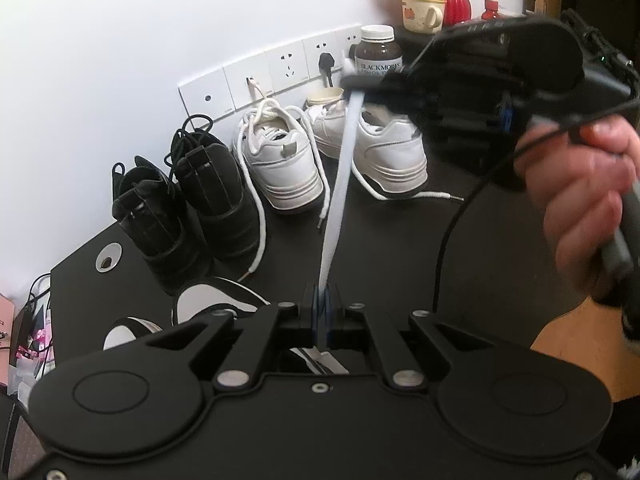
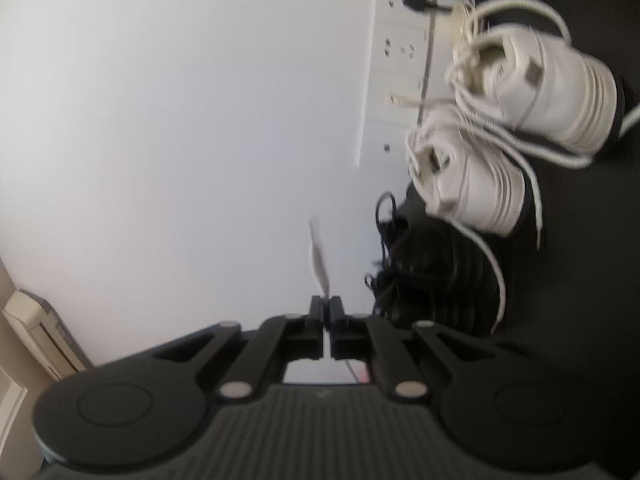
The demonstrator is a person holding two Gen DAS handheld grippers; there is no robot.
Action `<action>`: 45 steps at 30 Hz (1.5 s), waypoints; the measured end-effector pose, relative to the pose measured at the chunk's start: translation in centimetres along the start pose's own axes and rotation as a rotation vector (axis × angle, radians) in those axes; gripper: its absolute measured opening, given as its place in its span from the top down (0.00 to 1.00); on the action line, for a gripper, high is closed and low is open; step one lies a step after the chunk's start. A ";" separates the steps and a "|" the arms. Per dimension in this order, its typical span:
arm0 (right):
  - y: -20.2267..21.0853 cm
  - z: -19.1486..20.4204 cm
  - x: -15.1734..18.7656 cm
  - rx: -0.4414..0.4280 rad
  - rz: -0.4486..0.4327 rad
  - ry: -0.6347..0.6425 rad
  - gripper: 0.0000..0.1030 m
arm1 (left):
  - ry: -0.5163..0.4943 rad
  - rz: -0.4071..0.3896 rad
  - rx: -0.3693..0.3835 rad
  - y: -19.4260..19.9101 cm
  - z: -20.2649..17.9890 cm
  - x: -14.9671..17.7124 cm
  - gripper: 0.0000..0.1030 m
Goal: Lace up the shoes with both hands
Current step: 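Pull the white lace upward with the left gripper away from the sneaker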
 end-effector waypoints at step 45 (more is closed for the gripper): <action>0.5 5.2 5.7 0.113 0.209 0.427 0.94 | -0.108 -0.164 0.015 3.3 -1.8 -3.2 0.94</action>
Point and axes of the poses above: each gripper's, at about its wrist camera, not at the fingertips, and y roughly against the way its jaws point, z to its left, x to its underside, the point moved 5 cm from there along -y, roughly the way its jaws point, and after that the axes turned 8 degrees about x, right-handed, at the moved point
